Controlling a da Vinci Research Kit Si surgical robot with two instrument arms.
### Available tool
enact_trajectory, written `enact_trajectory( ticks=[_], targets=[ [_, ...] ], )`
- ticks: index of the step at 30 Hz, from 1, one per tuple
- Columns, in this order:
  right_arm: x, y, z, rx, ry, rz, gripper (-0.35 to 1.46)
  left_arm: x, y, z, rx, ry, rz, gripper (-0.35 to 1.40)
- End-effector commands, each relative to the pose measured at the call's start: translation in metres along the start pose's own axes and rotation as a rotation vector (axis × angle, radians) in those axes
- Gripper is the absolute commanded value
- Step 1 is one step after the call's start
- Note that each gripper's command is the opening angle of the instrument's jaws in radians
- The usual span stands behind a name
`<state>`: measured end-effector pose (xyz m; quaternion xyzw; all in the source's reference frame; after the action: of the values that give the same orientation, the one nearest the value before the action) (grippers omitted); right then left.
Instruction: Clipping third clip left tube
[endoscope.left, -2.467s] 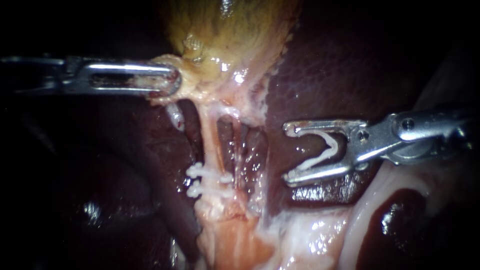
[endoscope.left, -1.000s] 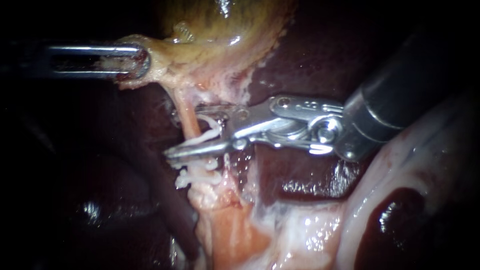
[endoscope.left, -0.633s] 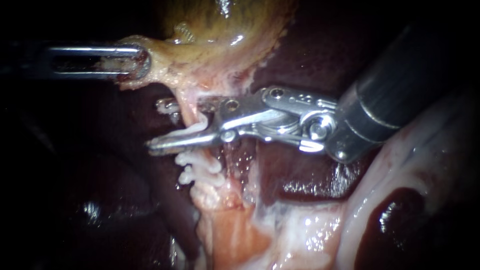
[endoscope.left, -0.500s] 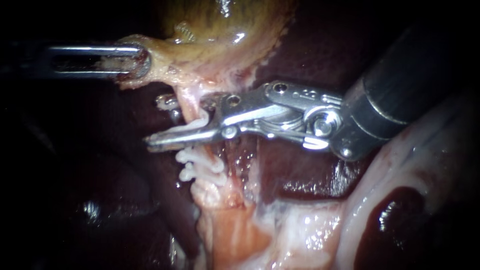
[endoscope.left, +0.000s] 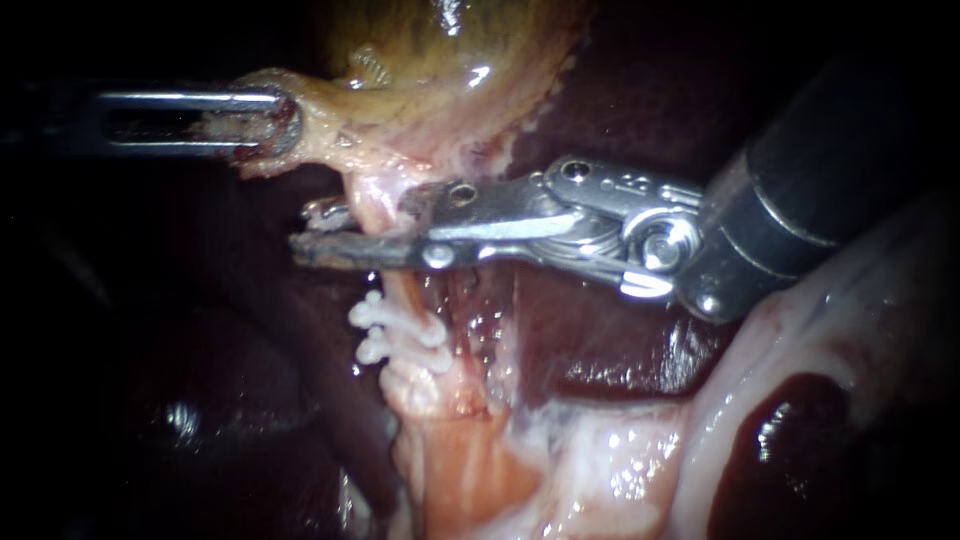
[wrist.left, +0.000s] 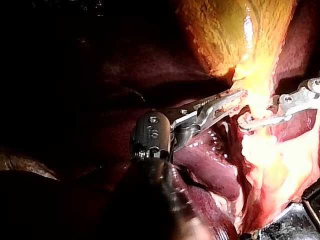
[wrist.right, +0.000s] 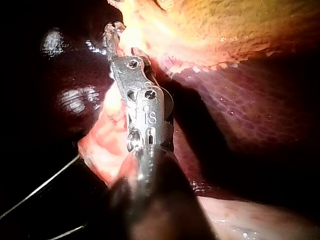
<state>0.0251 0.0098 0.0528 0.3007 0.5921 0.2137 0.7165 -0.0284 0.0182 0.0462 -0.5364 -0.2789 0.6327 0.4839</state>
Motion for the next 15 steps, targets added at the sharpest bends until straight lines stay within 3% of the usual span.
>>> enact_trajectory(
  ticks=[1, 15],
  targets=[
    [0.0000, -0.0002, 0.0000, 0.000, -0.002, 0.018, -0.35, 0.0000, 0.0000, 0.0000, 0.000, 0.000, 0.000, -0.35],
    [0.0001, -0.0003, 0.0002, 0.015, -0.002, 0.042, -0.35, 0.0000, 0.0000, 0.0001, 0.000, 0.000, 0.000, -0.35]
  ],
)
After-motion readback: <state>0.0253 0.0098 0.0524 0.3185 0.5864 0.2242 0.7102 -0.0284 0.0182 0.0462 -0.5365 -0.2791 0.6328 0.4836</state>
